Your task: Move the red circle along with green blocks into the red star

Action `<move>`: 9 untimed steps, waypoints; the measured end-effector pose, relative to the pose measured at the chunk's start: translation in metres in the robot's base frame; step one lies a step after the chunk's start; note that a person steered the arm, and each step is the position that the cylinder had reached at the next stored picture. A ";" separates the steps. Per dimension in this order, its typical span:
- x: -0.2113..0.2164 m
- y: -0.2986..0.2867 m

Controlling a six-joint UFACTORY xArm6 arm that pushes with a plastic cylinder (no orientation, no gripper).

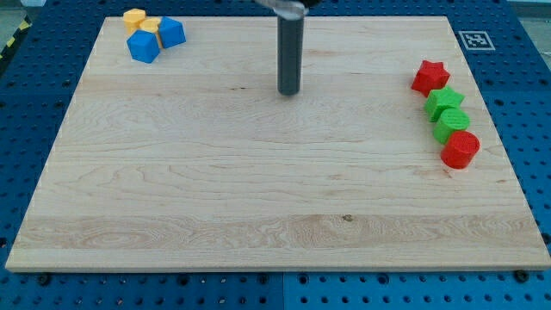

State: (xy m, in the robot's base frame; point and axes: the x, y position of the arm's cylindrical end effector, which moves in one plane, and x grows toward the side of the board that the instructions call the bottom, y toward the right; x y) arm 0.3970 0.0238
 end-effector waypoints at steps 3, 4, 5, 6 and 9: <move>0.171 0.208; 0.169 0.220; 0.146 0.212; 0.124 0.211; 0.095 0.211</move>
